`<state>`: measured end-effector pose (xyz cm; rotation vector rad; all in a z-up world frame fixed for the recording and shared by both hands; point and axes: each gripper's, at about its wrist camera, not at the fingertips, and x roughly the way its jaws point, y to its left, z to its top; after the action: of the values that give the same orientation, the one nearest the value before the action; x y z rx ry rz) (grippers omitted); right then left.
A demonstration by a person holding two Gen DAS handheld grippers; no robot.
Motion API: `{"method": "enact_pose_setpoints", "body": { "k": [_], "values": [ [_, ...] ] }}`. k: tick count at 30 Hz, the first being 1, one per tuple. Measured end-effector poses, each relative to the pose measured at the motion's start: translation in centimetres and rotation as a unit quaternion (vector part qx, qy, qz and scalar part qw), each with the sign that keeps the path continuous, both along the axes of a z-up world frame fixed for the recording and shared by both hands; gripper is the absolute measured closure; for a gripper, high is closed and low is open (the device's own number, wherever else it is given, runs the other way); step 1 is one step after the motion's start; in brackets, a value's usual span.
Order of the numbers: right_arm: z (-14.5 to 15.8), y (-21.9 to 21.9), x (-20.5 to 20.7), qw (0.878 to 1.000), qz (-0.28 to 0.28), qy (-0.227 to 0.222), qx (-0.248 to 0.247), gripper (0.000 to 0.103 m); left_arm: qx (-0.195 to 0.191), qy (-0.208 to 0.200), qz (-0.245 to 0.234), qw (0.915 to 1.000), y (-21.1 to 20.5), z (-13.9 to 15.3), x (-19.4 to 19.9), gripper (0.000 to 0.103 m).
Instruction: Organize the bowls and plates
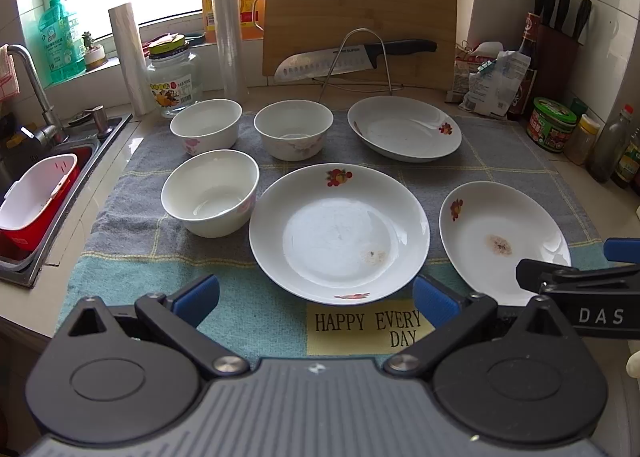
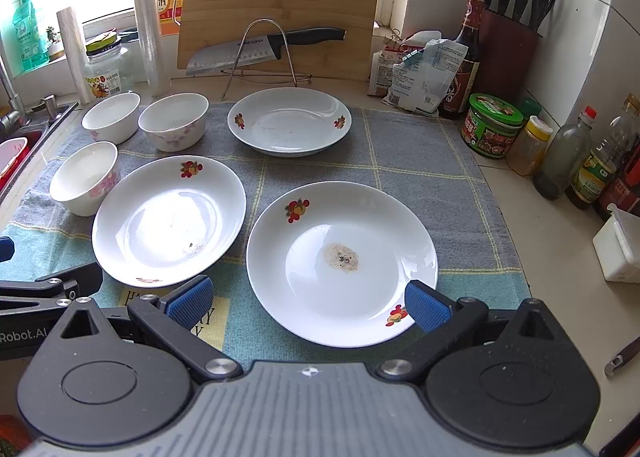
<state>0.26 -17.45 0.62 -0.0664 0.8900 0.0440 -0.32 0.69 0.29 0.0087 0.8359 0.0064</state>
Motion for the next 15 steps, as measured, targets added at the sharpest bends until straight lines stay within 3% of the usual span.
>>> {"method": "enact_pose_setpoints", "body": {
  "k": [15],
  "values": [
    [0.35,0.1,-0.09,1.0,0.001,-0.005,-0.004,0.0,-0.002,-0.002,0.002,1.0,0.1,0.33,0.01,0.001]
  ]
}}
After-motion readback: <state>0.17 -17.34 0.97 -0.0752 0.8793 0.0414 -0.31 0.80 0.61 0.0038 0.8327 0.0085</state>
